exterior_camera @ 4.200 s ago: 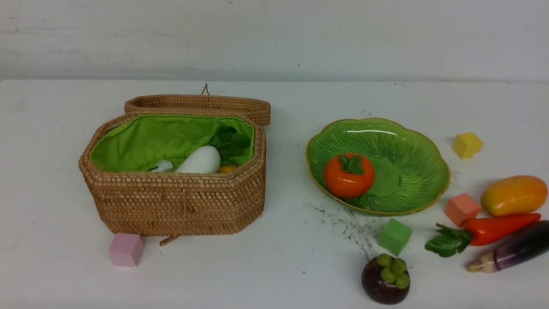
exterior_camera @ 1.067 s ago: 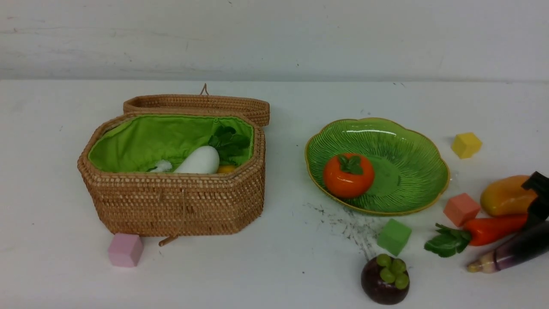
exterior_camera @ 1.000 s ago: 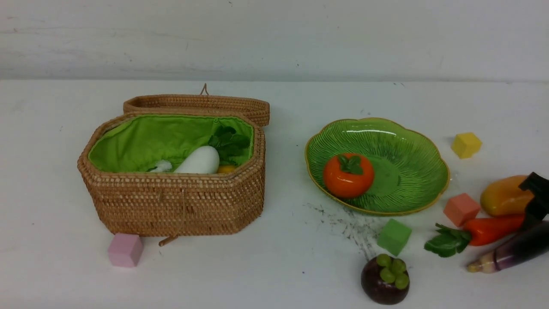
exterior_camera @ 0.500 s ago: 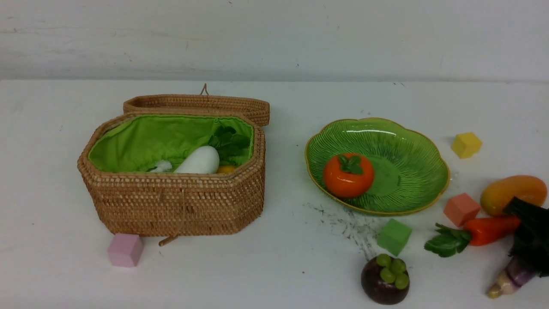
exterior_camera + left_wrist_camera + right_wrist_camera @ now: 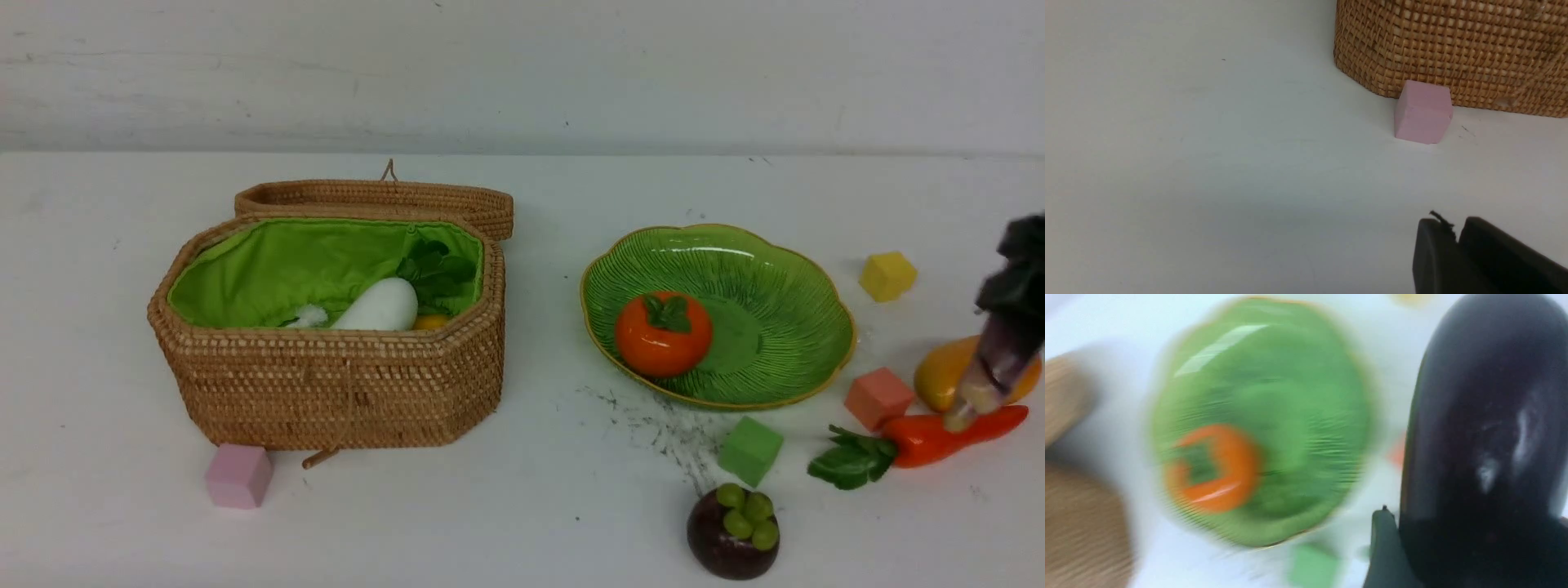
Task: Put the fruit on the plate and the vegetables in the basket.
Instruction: Grab an eggplant with your right arm and place it in the basket on the left.
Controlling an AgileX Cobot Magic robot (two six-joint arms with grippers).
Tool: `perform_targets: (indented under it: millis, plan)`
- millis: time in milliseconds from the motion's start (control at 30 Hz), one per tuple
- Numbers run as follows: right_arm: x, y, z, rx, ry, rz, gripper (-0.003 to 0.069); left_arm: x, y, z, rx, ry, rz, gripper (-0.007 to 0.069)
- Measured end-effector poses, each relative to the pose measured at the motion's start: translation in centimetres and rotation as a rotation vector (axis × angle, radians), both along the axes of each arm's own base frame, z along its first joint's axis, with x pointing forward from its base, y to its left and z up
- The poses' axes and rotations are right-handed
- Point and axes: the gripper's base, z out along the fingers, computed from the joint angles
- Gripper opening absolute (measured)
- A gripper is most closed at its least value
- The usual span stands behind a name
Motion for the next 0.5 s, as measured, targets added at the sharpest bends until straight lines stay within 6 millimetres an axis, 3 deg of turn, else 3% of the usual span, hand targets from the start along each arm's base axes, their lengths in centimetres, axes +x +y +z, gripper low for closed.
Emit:
perform_targets:
  millis: [67,167,200,300,500]
  plan:
    - [0.3,1.3,0.9,-0.01,-0.025,0.072,0.0407,0.0,0.0,0.0,0.0,0.0,0.0,0.0081]
    - [2.5,6.2,4.2,-0.025,-0.105,0.276,0.0407,0.0,0.0,0.0,0.0,0.0,0.0,0.0082]
    - [2.5,6.2,4.6,-0.025,-0.118,0.277,0.0407,0.0,0.0,0.0,0.0,0.0,0.0,0.0082]
    - [5.3,11.2,6.3,-0.054,-0.167,0.433,0.0407,0.0,0.0,0.0,0.0,0.0,0.0,0.0088]
    - [10.0,19.6,5.4,-0.107,-0.2,0.618,0.0407,0.0,0.0,0.0,0.0,0.0,0.0,0.0094]
